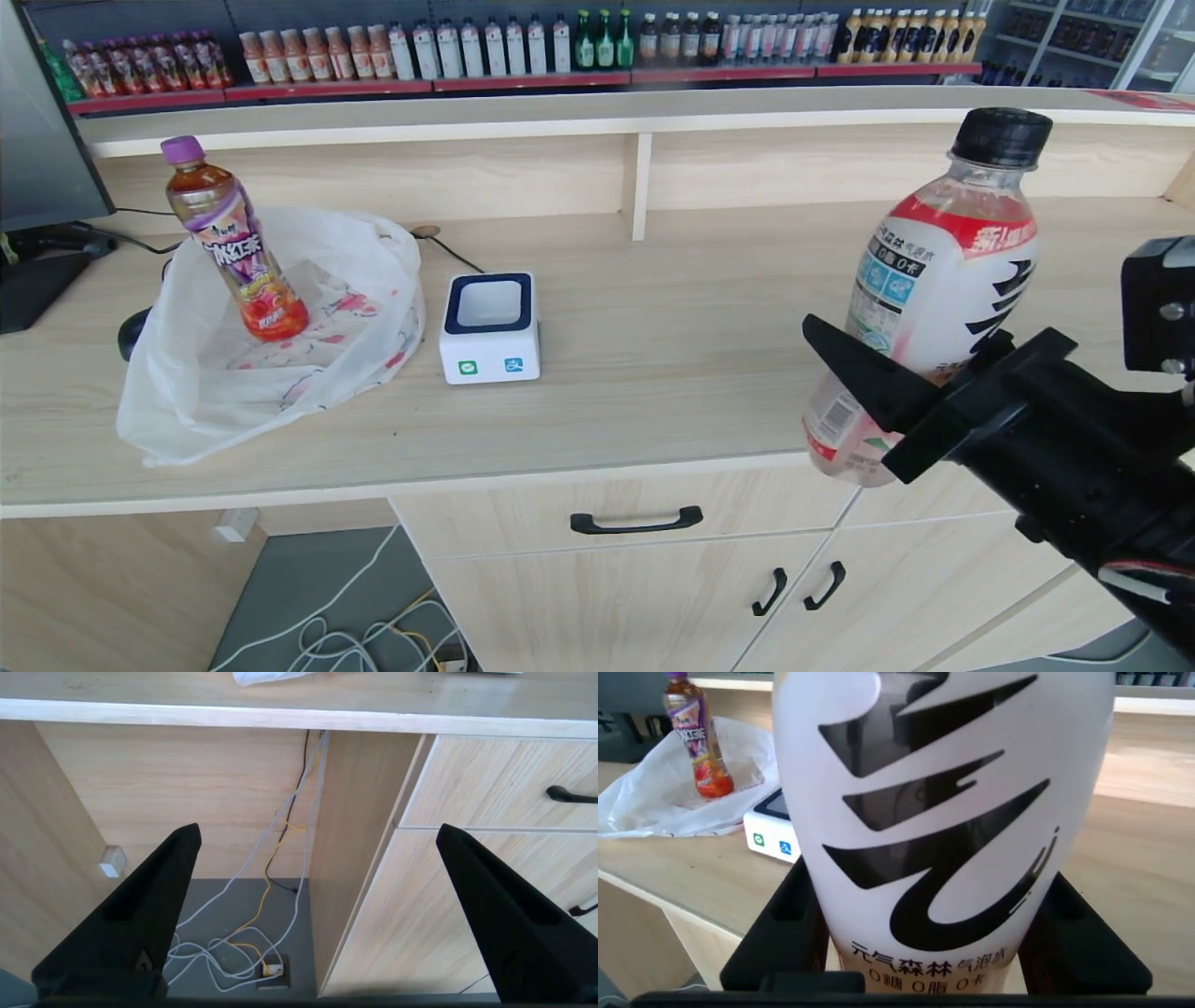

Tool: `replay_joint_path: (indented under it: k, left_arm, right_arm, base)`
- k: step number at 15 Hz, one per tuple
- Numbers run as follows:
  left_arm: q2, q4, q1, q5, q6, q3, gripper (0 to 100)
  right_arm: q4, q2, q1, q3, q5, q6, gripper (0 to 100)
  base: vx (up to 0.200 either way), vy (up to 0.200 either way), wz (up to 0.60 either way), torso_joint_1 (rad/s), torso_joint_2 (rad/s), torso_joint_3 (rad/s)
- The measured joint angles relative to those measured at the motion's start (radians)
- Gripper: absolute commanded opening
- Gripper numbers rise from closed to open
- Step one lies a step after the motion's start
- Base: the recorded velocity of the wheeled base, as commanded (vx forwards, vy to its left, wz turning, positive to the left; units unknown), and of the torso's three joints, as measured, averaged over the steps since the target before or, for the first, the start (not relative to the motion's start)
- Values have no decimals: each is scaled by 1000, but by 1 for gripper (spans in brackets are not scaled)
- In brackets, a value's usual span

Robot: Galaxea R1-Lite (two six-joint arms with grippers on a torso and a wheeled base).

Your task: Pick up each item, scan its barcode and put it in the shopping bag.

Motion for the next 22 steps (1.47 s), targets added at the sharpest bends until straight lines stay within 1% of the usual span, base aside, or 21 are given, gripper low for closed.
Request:
replay_joint_path:
  k: [3, 6, 12, 15, 17, 20, 22]
  left_arm:
    - [0, 0, 0, 0, 0, 0, 100]
    - [0, 0, 0, 0, 0, 0, 100]
    - [0, 0, 0, 0, 0, 0, 100]
    - [0, 0, 0, 0, 0, 0, 100]
    - [0, 0, 0, 0, 0, 0, 100]
    - [0, 0, 0, 0, 0, 0, 100]
    - [0, 0, 0, 0, 0, 0, 100]
  right_arm:
    - [0, -37, 22, 65, -4, 1, 0]
    - [-3, -59, 26, 87, -1, 10, 0]
    - [-3, -79, 26, 71, 16, 226, 0]
    - [-3, -87, 26, 69, 130, 382, 0]
    - [-3, -89, 25, 67, 185, 448, 0]
    - [-1, -78, 24, 27, 240, 501, 0]
    - [-2, -51, 26, -21, 250, 528, 0]
  base:
    - [0, 0, 0, 0, 0, 0]
    - [0, 0, 0, 0, 0, 0]
    - [0, 0, 0, 0, 0, 0]
    - [0, 0, 0, 0, 0, 0]
    - [0, 0, 0, 0, 0, 0]
    - [0, 0, 0, 0, 0, 0]
    - [0, 0, 0, 0, 0, 0]
